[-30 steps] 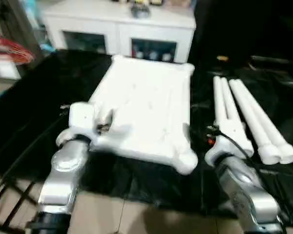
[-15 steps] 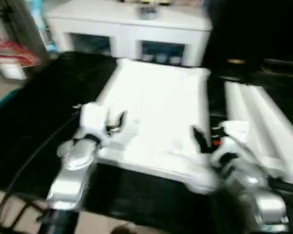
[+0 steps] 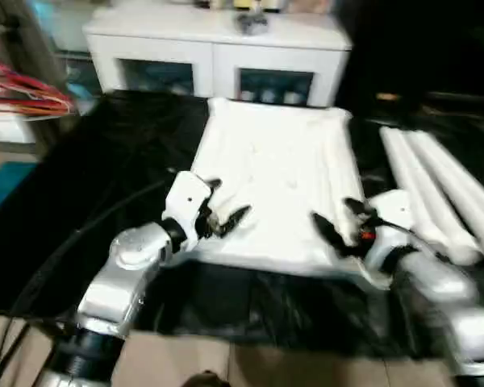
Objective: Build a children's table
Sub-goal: Move to table
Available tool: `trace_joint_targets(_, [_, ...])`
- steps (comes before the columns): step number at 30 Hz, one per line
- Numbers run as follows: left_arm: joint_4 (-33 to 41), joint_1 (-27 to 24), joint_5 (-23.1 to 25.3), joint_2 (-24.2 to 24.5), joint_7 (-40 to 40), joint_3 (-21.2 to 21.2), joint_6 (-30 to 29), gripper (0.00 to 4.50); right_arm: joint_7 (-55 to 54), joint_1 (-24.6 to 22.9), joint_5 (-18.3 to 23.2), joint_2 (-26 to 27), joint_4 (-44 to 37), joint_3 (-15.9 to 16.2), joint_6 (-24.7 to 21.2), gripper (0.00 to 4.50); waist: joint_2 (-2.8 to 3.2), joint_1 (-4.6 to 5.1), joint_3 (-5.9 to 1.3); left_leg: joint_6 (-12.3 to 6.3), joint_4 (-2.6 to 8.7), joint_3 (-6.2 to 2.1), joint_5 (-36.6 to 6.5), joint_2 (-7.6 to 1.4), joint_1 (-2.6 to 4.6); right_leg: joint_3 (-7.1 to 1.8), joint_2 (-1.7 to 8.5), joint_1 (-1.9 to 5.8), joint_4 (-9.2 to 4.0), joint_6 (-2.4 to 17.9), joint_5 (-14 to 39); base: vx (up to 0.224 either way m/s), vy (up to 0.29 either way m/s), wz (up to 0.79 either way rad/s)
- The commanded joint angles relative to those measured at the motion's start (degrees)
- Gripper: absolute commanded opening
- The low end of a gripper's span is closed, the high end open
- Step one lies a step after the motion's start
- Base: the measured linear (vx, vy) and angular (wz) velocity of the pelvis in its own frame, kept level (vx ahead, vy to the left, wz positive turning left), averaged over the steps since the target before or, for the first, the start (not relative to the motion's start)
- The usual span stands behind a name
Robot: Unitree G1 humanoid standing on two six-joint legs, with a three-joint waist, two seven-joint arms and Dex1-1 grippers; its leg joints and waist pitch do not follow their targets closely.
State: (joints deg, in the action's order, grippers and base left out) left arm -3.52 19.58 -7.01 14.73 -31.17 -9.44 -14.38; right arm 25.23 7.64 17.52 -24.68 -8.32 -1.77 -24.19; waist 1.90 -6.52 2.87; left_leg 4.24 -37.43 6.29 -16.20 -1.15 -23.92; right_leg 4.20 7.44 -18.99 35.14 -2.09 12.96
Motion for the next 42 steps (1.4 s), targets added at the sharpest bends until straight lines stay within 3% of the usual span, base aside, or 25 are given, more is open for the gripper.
trace_joint_targets(1, [-1.2,1.1,1.3,-1.2,2.8,0.2,0.3,4.01,-0.9,0.5,-1.0,-0.2,0.7,-0.7,0.0,4.06,-0.63,-0.24,-3.07,2.29,6.19,-5.22,-10.4,-9.98,2.09,-3.33,8.03,0.99,-4.36,8.9,7.6,-0.139,-0.044,-0.02])
trace_joint_targets(5, [-3.2,1.2,2.1,-5.6,16.8,7.0,-0.4,4.01,-8.7,0.6,-2.5,5.6,0.8,-1.0,-0.6,4.06,0.47,2.27,-1.69,6.72,8.23,-6.14,-32.7,-11.18,1.55,-0.22,4.50,0.13,-5.60,6.7,34.4,-0.120,-0.041,-0.09])
trace_joint_targets(7, [-2.2,0.7,2.0,-6.6,19.4,8.7,-0.9,4.01,-9.8,-0.3,-2.6,7.4,-0.1,0.0,-0.5,4.06,1.82,3.47,-2.10,9.29,15.02,-10.06,-46.0,-15.31,1.48,0.35,-0.98,1.56,2.53,3.0,14.4,-0.094,-0.058,-0.07])
trace_joint_targets(10, [-1.4,0.0,3.0,-6.9,20.9,9.2,-1.6,4.01,-10.4,-1.1,-2.4,8.9,-1.0,0.9,-0.8,4.06,1.89,3.06,-2.59,3.53,15.33,-10.86,-37.5,-16.38,3.86,-0.96,-3.19,-2.11,6.55,2.8,7.7,-0.082,-0.131,0.09])
trace_joint_targets(12, [-0.7,-0.8,4.4,-7.2,22.1,8.8,-2.1,4.01,-11.4,-1.6,-2.3,11.0,-1.4,1.6,-1.0,4.06,-0.74,3.07,-3.94,-5.51,14.04,-11.18,-20.4,-13.16,4.35,-3.83,-1.83,-0.91,2.12,9.4,12.3,-0.090,-0.207,-0.01])
trace_joint_targets(14, [-0.5,-1.1,5.0,-7.4,22.9,8.5,-1.9,4.01,-11.9,-1.6,-2.8,11.8,-1.2,1.6,-0.9,4.06,-2.56,2.29,-3.05,-5.41,6.97,-5.75,-16.9,-6.45,1.08,-4.11,2.27,-0.38,-7.53,26.3,22.4,-0.140,-0.260,-0.15])
trace_joint_targets(15, [-0.3,-1.1,5.2,-7.5,23.2,8.4,-1.8,4.01,-12.0,-1.5,-3.0,12.0,-1.0,1.7,-0.8,4.06,-2.67,-0.46,-2.55,-7.00,-8.05,0.37,-7.7,-5.24,0.10,-4.27,7.02,-0.04,-11.42,31.3,32.8,-0.122,-0.276,-0.15])
trace_joint_targets(16, [-0.3,-1.1,5.2,-7.5,23.2,8.4,-1.8,4.01,-12.0,-1.5,-3.0,12.0,-1.0,1.7,-0.8,4.06,-2.98,0.11,-1.62,-7.35,-10.61,0.74,-6.5,-5.72,-2.31,-4.23,6.88,0.56,-10.36,28.7,34.6,-0.039,-0.259,-0.36])
trace_joint_targets(17, [0.5,-1.6,5.7,-7.5,24.0,7.8,-1.9,4.01,-12.8,-1.1,-4.0,12.4,-0.2,2.1,-0.8,4.06,-3.31,-0.82,-2.41,-6.24,-10.61,1.51,-6.6,-5.40,-4.14,-1.88,4.64,2.88,-8.17,23.3,33.1,-0.039,-0.259,-0.36])
trace_joint_targets(20, [1.1,-1.9,5.7,-7.6,24.0,7.6,-1.7,4.01,-13.0,-0.9,-4.3,12.4,0.0,2.2,-0.9,4.06,0.09,0.05,-4.28,-9.67,-1.22,0.39,-7.1,-10.93,0.02,8.38,4.84,4.95,-9.68,9.8,25.6,-0.051,-0.178,0.04])
trace_joint_targets(21, [1.7,-2.1,5.3,-8.0,24.0,8.0,-1.5,4.01,-13.2,-0.9,-4.3,12.4,0.1,2.1,-1.3,4.06,2.23,1.65,-5.57,-18.22,7.13,-10.08,-4.4,-21.31,3.18,9.23,-1.17,1.94,1.53,2.9,13.3,-0.036,-0.155,0.28])
trace_joint_targets(22, [2.1,-2.2,5.1,-8.1,24.1,8.2,-1.1,4.01,-13.3,-0.8,-4.1,12.5,0.2,1.9,-1.6,4.06,2.62,2.88,-5.51,-18.66,7.16,-10.47,-2.0,-25.60,6.64,5.24,-1.64,-4.49,6.82,0.9,14.5,-0.018,-0.179,0.18])
trace_joint_targets(24, [2.8,-2.4,4.3,-8.7,24.1,9.1,-1.8,4.01,-13.3,-0.7,-4.2,12.4,0.3,1.7,-1.8,4.06,0.92,2.93,-5.27,-24.77,5.21,-9.23,13.0,-21.17,7.20,-0.70,-0.97,-8.67,10.46,2.3,10.7,-0.030,-0.182,0.12])
trace_joint_targets(25, [2.9,-2.4,4.1,-8.9,24.1,9.2,-2.2,4.01,-13.1,-0.8,-4.4,12.2,0.4,1.8,-1.7,4.06,-0.99,1.20,-4.51,-26.99,2.05,-3.60,20.6,-14.06,3.01,-4.96,-0.26,-5.82,3.42,3.7,-0.8,-0.085,-0.212,0.06])
trace_joint_targets(27, [2.9,-2.7,4.0,-8.9,23.9,9.1,-2.5,4.01,-13.2,-0.9,-4.8,11.9,0.3,2.1,-1.5,4.06,-3.98,-1.27,-4.88,-15.07,-0.91,0.14,11.8,-7.34,-1.33,-7.07,3.27,-1.36,-1.15,-0.1,-8.6,-0.086,-0.217,-0.01])
trace_joint_targets(31, [2.9,-3.4,4.5,-8.7,24.6,8.8,-2.5,4.01,-13.3,-0.7,-5.6,11.9,0.2,2.1,-1.4,4.06,-3.43,-2.62,-3.39,-2.65,2.47,-1.51,-2.1,-7.18,-1.43,-0.21,5.60,0.86,-5.06,-14.9,21.0,-0.080,-0.196,0.06])
trace_joint_targets(34, [3.1,-3.8,4.4,-8.7,24.3,8.7,-2.3,4.01,-13.1,-0.6,-5.7,12.0,0.3,2.2,-1.6,4.06,-1.73,-0.73,-1.31,-2.06,0.02,-0.41,-14.9,-8.34,1.41,6.24,8.45,2.37,-10.87,-1.1,55.8,-0.050,-0.039,0.36])
trace_joint_targets(35, [3.3,-4.0,4.6,-8.7,24.1,8.7,-2.3,4.01,-12.8,-0.6,-5.9,11.8,0.3,2.5,-1.7,4.06,-1.00,0.63,-1.15,-2.15,0.65,-0.08,-20.3,-8.89,2.13,9.10,6.72,3.98,-10.98,1.1,55.6,-0.015,0.022,0.43])
trace_joint_targets(36, [3.5,-4.2,4.7,-8.7,24.0,8.7,-2.3,4.01,-12.6,-0.6,-6.0,11.6,0.3,2.8,-1.8,4.06,1.33,1.19,-0.39,-1.12,5.68,-0.99,-31.7,-9.79,-0.23,10.48,3.08,7.21,-6.86,1.7,50.3,0.037,0.064,0.48])
trace_joint_targets(37, [3.6,-4.3,4.9,-8.8,23.9,8.7,-2.4,4.01,-12.2,-0.7,-6.0,11.5,0.2,3.2,-1.7,4.06,2.74,0.08,-1.34,-1.30,11.13,-1.71,-40.8,-8.94,-0.98,6.43,-4.17,10.04,3.69,2.8,29.9,0.063,0.052,0.62])
trace_joint_targets(38, [3.7,-4.4,4.9,-8.8,23.9,8.7,-2.4,4.01,-12.1,-0.7,-6.0,11.5,0.2,3.3,-1.7,4.06,2.19,0.70,-1.82,-2.10,10.93,-2.98,-39.3,-9.29,2.32,4.79,-4.75,7.90,2.97,3.5,25.0,0.063,0.052,0.62])
trace_joint_targets(39, [3.8,-4.5,4.9,-8.8,23.9,8.8,-2.5,4.01,-11.8,-0.7,-6.2,11.4,0.0,4.1,-1.6,4.06,-0.84,1.97,-0.94,-3.14,7.59,-4.88,-36.1,-9.59,6.08,1.57,0.37,4.04,-4.19,7.3,32.9,0.135,-0.025,0.73])
trace_joint_targets(40, [3.8,-4.5,4.9,-8.8,23.9,8.8,-2.5,4.01,-11.7,-0.7,-6.4,11.4,-0.1,4.5,-1.5,4.06,-1.10,0.81,0.04,-2.09,4.54,-2.50,-31.8,-8.30,5.35,0.54,3.79,4.40,-8.72,8.8,44.0,0.177,-0.010,0.72])
trace_joint_targets(41, [3.8,-4.5,4.8,-8.7,23.9,8.8,-2.5,4.01,-11.7,-0.8,-6.7,11.3,-0.1,4.7,-1.4,4.06,-2.64,-0.07,0.12,-7.29,-1.45,-0.34,-13.7,-8.88,3.85,-1.61,8.95,7.50,-12.84,11.0,56.0,0.177,-0.010,0.72])
trace_joint_targets(42, [4.0,-4.6,4.5,-8.6,24.1,8.8,-2.5,4.01,-11.7,-0.8,-7.2,11.3,-0.2,5.3,-1.1,4.06,-2.07,-0.34,0.19,-8.37,-1.49,0.19,-3.8,-10.28,1.38,-1.15,9.31,10.24,-13.19,11.2,53.5,0.178,0.078,0.54])
